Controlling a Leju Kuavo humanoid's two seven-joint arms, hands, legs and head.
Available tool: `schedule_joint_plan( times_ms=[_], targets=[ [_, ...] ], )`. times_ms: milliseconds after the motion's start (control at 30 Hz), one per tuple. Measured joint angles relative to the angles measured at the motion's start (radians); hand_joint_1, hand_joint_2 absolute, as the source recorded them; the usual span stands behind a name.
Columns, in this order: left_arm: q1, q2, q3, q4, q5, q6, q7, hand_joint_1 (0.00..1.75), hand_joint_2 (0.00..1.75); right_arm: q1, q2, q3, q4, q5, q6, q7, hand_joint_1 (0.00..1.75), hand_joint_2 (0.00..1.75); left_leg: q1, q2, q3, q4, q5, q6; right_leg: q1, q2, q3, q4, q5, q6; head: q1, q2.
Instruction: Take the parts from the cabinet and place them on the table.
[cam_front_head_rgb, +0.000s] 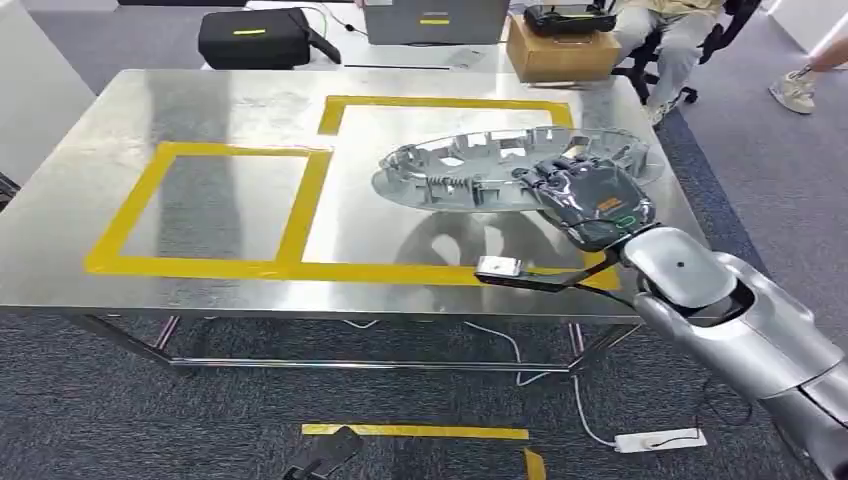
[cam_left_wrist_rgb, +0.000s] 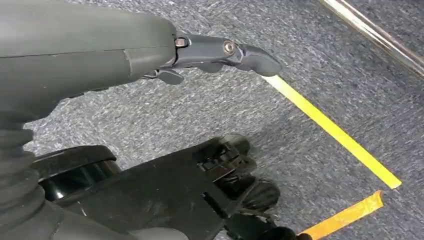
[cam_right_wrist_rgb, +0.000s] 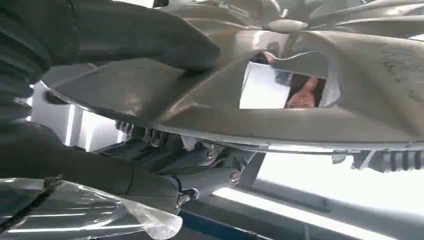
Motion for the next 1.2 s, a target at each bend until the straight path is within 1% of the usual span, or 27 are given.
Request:
schedule_joint_plan(
  times_ms=[33, 200, 567, 833, 967, 1200],
  targets=[
    [-0.001, 0.000, 0.000, 0.000, 0.000, 0.000, -0.001, 0.00, 1.75, 0.002, 0.005, 0.004, 0.002, 0.000, 0.000, 0.000, 1.75, 1.75, 0.000, 0.000, 0.000, 0.000, 0.000, 0.001, -0.001, 0.000, 0.000, 0.000, 0.000, 0.003, 0.000, 0.000],
    [-0.001, 0.002, 0.000, 0.000, -0.006, 0.005, -0.005, 0.00, 1.75, 0.020, 0.034, 0.014, 0.010, 0.006, 0.000, 0.003, 1.75, 1.75, 0.000, 0.000, 0.000, 0.000, 0.001, 0.002, 0.000, -0.001, 0.000, 0.000, 0.001, 0.005, 0.000, 0.000],
    [-0.002, 0.004, 0.000, 0.000, -0.011, 0.002, -0.006, 0.00, 1.75, 0.028, 0.108, 0.031, 0.054, 0.008, 0.000, 0.001, 1.75, 1.75, 0.002, 0.001, 0.001, 0.000, 0.002, 0.002, 0.001, 0.000, -0.003, 0.004, 0.000, 0.004, 0.000, 0.000],
    [0.000, 0.004, 0.000, 0.000, -0.011, 0.006, -0.007, 0.00, 1.75, 0.030, 0.110, 0.032, 0.079, 0.009, -0.008, 0.000, 1.75, 1.75, 0.001, 0.001, 0.001, 0.000, 0.002, 0.002, 0.001, 0.000, -0.003, 0.005, 0.000, 0.004, 0.000, 0.000],
    [0.000, 0.006, 0.000, 0.000, -0.011, 0.006, -0.009, 0.00, 1.75, 0.032, 0.102, 0.026, 0.093, 0.008, -0.027, 0.002, 1.75, 1.75, 0.001, 0.001, 0.001, 0.000, 0.002, 0.002, 0.001, 0.000, -0.003, 0.004, 0.000, 0.004, 0.000, 0.000],
    [0.002, 0.007, 0.000, 0.000, -0.011, 0.006, -0.009, 0.00, 1.75, 0.031, 0.082, -0.020, 0.120, 0.008, -0.034, 0.007, 1.75, 1.75, 0.001, 0.001, 0.001, 0.000, 0.002, 0.002, 0.001, 0.000, -0.003, 0.005, 0.000, 0.004, 0.000, 0.000]
  ],
)
